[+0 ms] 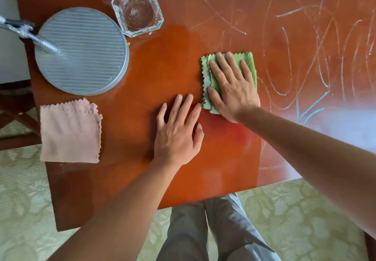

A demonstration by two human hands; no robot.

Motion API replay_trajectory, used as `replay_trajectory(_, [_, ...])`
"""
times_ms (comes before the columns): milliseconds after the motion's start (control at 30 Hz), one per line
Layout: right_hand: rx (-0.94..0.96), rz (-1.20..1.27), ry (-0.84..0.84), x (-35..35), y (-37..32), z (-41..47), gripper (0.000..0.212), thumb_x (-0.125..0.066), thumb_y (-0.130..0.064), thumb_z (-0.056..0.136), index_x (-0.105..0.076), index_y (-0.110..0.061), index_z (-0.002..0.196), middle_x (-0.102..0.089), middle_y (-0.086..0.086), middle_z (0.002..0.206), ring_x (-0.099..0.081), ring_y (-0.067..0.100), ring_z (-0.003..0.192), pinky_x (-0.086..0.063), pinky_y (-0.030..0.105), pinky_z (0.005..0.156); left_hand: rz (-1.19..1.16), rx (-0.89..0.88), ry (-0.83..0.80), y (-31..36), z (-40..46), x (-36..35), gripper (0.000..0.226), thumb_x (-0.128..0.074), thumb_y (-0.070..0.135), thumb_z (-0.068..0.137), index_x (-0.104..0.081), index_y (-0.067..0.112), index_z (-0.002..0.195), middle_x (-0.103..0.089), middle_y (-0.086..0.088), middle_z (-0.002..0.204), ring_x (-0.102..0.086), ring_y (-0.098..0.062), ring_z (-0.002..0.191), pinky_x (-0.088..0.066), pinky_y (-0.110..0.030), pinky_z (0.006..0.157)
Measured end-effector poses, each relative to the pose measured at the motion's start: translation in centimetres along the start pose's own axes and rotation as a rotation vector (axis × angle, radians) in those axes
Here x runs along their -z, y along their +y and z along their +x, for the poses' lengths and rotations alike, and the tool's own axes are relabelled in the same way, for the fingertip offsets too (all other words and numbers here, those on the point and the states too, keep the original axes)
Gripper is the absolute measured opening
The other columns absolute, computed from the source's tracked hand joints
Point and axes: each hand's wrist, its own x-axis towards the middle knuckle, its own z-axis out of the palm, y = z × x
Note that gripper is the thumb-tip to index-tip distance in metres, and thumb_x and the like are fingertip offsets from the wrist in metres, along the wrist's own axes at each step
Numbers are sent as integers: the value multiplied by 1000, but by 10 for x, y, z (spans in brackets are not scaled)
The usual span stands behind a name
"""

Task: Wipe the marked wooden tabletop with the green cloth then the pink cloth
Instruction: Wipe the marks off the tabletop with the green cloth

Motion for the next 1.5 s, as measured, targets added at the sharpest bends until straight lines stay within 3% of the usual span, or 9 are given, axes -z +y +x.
replay_trajectory(400, [-43, 47, 2, 0, -5, -11, 68, -11, -55, 105, -10, -19, 163, -6, 4, 172, 2, 24, 158, 3, 46, 127, 14, 6, -2, 2, -1, 3, 50, -42, 40, 101, -50, 22, 148, -37, -6, 162, -28, -27, 153, -19, -54, 122])
replay_trajectory(800, [-69, 132, 31, -31, -62, -163, 67, -22, -51, 106, -22, -14, 162, -16, 7, 169, -6, 27, 158, -5, 50, 127, 22, 12, -40, 5, -1, 6, 55, -31, 45, 103, -46, 23, 151, -36, -7, 163, -27, -28, 153, -19, -56, 122])
replay_trajectory(1067, [-132, 111, 49, -38, -25, -207, 66, -27, -51, 105, -22, -18, 161, -16, 3, 169, -9, 25, 158, -9, 50, 127, 15, 10, -60, 28, 1, 11, 50, -41, 37, 99, -52, 19, 145, -42, -9, 158, -30, -29, 151, -18, -56, 118])
replay_trajectory(1267, [-186, 126, 72, -38, -8, -209, 66, -30, -52, 104, -27, -19, 161, -19, 3, 168, -10, 26, 157, -10, 50, 127, -4, -33, -151, 62, 1, -2, 55, -32, 42, 102, -39, 27, 155, -23, -5, 168, -15, -27, 156, -9, -54, 121])
replay_trajectory(1500, [-223, 127, 73, -33, 8, -178, 68, -28, -54, 103, -23, -20, 162, -17, 3, 169, -7, 24, 158, -3, 47, 127, 22, -30, -83, 62, -2, -8, 54, -39, 42, 102, -43, 26, 153, -30, -5, 166, -21, -28, 155, -14, -55, 121])
